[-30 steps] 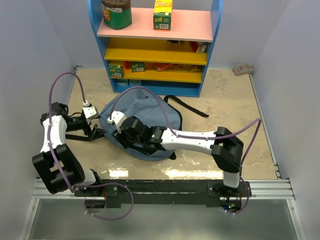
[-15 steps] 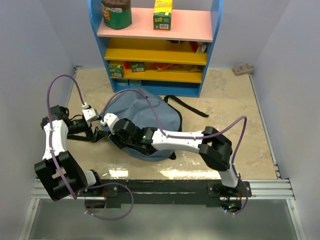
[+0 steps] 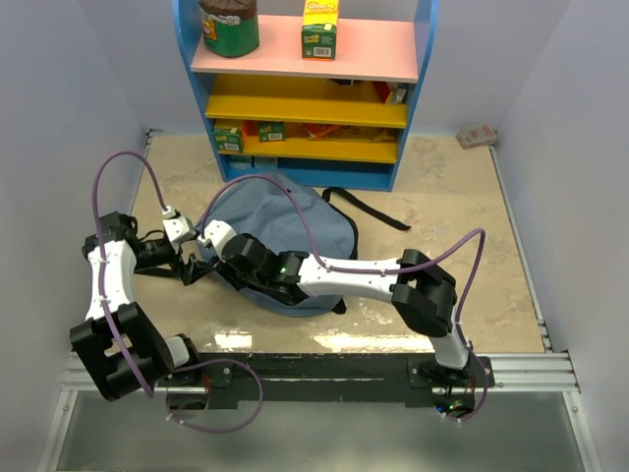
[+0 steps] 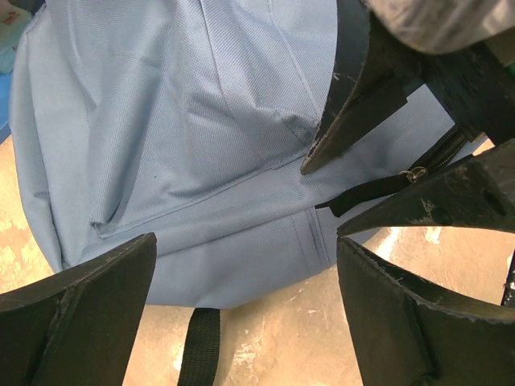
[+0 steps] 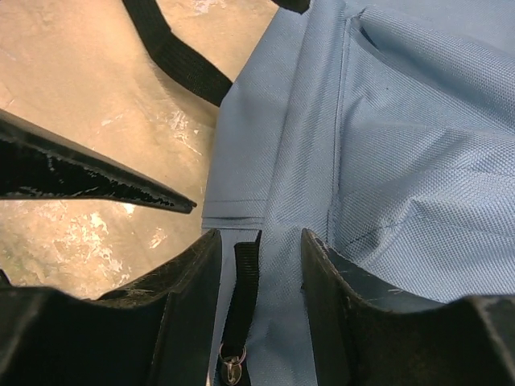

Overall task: Pack the student bag
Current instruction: Adjust the student bag at the center of the board, then zip the student bag at the center of the board.

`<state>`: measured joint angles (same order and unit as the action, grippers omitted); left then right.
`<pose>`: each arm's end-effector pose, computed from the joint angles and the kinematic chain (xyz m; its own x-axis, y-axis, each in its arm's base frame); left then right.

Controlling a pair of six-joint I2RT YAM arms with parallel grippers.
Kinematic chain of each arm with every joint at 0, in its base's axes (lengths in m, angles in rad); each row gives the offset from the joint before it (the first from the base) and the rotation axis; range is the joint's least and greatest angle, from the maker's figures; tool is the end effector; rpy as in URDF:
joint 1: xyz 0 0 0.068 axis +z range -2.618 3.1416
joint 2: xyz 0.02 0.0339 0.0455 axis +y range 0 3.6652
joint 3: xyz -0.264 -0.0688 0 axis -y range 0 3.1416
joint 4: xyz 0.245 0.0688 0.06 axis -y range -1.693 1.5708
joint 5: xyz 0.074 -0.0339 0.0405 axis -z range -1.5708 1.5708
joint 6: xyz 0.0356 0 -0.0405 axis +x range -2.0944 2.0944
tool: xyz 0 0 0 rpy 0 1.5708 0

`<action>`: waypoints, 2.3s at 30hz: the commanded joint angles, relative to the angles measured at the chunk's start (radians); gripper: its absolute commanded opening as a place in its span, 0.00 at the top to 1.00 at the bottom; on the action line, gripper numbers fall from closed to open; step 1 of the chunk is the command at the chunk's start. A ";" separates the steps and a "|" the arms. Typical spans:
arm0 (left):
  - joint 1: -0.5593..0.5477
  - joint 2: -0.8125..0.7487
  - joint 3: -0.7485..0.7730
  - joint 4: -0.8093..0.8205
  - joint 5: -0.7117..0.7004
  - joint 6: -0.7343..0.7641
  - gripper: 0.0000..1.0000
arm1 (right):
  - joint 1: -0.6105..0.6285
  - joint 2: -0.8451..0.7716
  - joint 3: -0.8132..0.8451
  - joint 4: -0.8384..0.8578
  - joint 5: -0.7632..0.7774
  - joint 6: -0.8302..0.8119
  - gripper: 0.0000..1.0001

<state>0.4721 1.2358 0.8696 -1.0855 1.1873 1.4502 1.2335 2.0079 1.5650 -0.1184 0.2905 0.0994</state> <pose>0.1876 0.0587 0.2444 -0.1779 0.3262 -0.9284 0.8692 0.4944 0.0072 0.1653 0.4405 0.2443 -0.2570 -0.4456 -0.8575 -0.8023 0.5930 -0.0677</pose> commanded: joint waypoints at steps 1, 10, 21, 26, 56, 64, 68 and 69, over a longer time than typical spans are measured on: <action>0.011 -0.016 0.000 0.013 0.093 0.021 0.02 | 0.004 -0.021 0.032 -0.023 0.006 -0.018 0.54; 0.010 -0.016 0.000 0.087 0.104 -0.057 0.01 | 0.052 0.014 0.046 -0.070 0.045 -0.036 0.73; 0.010 -0.025 -0.003 0.096 0.081 -0.053 0.00 | 0.054 -0.128 -0.069 0.086 0.208 0.029 1.00; 0.008 -0.007 0.015 -0.014 0.067 0.131 0.00 | 0.054 -0.237 -0.242 0.195 0.286 0.123 1.00; -0.457 -0.105 -0.122 0.133 -0.190 0.242 0.69 | 0.057 -0.367 -0.456 0.350 0.217 0.370 1.00; -0.563 -0.164 -0.196 0.272 -0.233 0.110 0.81 | 0.055 -0.370 -0.448 0.321 0.217 0.367 1.00; -0.567 -0.165 -0.198 0.265 -0.290 0.124 0.89 | 0.057 -0.406 -0.482 0.252 0.263 0.391 1.00; -0.567 -0.167 -0.195 0.263 -0.320 0.125 0.91 | 0.055 -0.441 -0.496 0.231 0.281 0.410 1.00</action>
<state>-0.0868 1.0771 0.6800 -0.8547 0.9218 1.5875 1.2892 1.6779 1.1015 0.1600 0.5079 0.4572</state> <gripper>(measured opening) 0.165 0.018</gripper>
